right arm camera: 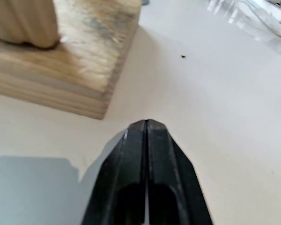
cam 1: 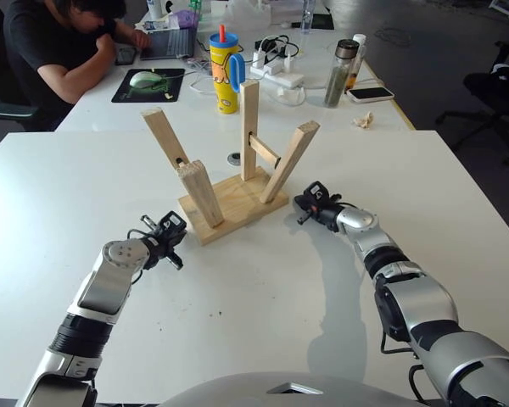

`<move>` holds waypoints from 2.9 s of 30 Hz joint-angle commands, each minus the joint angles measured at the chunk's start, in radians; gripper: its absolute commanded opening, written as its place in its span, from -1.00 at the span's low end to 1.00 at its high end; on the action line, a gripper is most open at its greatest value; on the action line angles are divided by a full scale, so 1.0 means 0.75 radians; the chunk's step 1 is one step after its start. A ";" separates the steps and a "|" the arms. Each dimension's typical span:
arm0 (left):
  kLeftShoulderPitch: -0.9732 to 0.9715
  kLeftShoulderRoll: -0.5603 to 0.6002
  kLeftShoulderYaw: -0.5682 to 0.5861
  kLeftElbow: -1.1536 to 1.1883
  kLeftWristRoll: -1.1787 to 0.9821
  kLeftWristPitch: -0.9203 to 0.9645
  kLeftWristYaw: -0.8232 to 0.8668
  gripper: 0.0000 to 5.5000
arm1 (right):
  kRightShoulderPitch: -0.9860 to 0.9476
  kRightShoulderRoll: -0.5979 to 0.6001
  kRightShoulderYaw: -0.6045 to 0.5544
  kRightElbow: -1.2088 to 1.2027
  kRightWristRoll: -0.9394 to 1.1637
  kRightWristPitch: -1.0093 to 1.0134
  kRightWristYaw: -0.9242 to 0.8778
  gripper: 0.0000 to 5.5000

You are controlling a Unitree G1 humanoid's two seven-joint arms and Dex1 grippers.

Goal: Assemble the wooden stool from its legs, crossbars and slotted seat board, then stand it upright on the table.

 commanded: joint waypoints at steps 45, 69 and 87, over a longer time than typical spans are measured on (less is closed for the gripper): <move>0.384 -0.125 0.045 -0.116 0.060 -0.081 0.295 -1.00 | 0.902 0.043 0.036 -1.261 0.080 0.498 -0.250 -0.99; 0.136 0.110 0.369 -0.817 -1.137 0.561 -0.404 -1.00 | 0.840 -0.258 0.066 -2.369 1.039 1.480 0.288 -0.99; 0.182 0.405 0.448 -0.524 -0.872 0.246 -0.503 -0.93 | 0.827 -0.496 -0.032 -2.236 0.931 1.453 0.274 -1.00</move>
